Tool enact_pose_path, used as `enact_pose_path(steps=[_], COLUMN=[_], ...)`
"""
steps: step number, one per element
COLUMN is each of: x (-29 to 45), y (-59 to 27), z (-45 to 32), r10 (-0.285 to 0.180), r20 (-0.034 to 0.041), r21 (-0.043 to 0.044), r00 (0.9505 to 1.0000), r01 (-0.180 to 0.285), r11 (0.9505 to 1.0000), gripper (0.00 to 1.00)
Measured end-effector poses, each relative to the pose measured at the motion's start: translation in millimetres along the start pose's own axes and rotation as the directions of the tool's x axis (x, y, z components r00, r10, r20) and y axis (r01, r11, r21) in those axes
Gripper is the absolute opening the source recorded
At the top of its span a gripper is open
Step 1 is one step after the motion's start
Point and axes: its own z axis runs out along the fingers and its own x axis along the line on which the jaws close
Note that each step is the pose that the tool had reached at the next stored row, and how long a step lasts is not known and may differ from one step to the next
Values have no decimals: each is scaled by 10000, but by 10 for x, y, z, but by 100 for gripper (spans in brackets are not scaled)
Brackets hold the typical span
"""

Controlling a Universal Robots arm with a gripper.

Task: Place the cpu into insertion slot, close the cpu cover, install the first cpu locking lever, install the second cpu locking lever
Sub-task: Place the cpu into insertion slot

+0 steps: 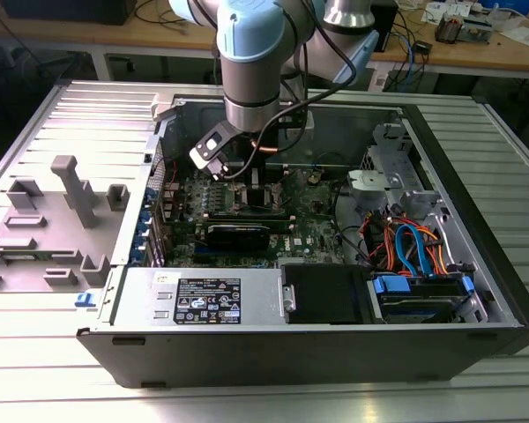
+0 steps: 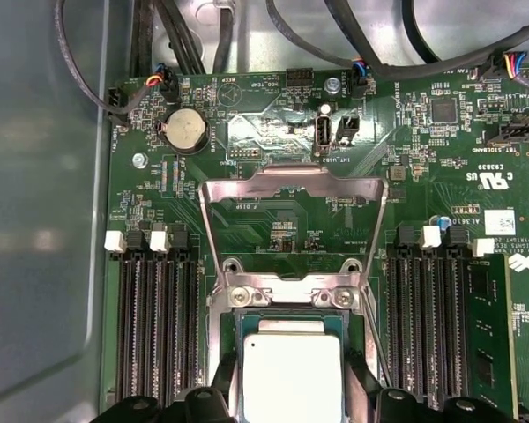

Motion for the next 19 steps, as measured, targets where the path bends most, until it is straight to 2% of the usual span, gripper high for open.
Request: enact_pose_path(steps=[6,7,8,9,19], x=[1,4,6,6,17], y=[2,2,2,2,3], z=[13,14,15,13,2], r10=[-5,-8,-19,-22,-19], r20=[13,96,223,248,250], r21=[-3,-5,-7,-4,-3], r00=[10000,10000,9998,9997,9997], r01=[5,8,19,22,19], r11=[10000,10000,10000,10000,10000], gripper=[58,58,58,58,58])
